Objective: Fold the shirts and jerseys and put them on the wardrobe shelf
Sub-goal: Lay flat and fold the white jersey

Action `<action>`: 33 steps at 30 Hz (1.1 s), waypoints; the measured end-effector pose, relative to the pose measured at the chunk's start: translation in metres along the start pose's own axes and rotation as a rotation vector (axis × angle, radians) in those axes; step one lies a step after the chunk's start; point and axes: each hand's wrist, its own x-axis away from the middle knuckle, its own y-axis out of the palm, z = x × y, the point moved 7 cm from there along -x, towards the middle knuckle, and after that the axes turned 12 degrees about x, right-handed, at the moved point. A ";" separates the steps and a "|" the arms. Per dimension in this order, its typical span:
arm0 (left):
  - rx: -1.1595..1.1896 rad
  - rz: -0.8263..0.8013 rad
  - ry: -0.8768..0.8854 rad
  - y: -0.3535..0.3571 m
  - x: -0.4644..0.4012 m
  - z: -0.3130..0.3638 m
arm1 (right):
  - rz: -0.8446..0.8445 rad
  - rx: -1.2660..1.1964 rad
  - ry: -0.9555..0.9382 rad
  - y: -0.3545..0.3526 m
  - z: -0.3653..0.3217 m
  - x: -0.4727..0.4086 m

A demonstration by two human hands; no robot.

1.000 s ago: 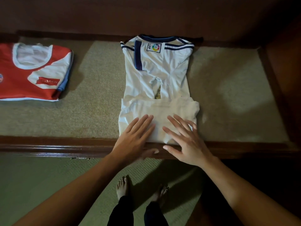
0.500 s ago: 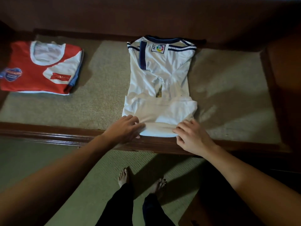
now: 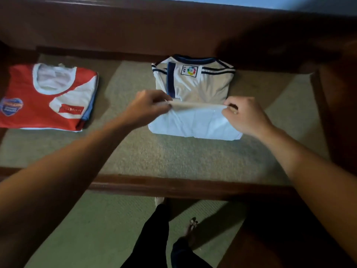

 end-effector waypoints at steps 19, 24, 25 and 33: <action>-0.457 0.332 -0.025 -0.005 -0.166 -0.064 | 0.183 0.321 0.147 0.047 0.056 -0.166; -0.611 0.032 -0.017 0.081 -0.129 -0.090 | 0.009 0.389 0.149 0.125 0.039 -0.119; -0.633 0.030 -0.020 0.088 -0.127 -0.096 | -0.026 0.400 0.180 0.134 0.043 -0.115; -0.463 0.011 0.020 0.095 -0.130 -0.110 | -0.035 0.476 0.192 0.152 0.055 -0.116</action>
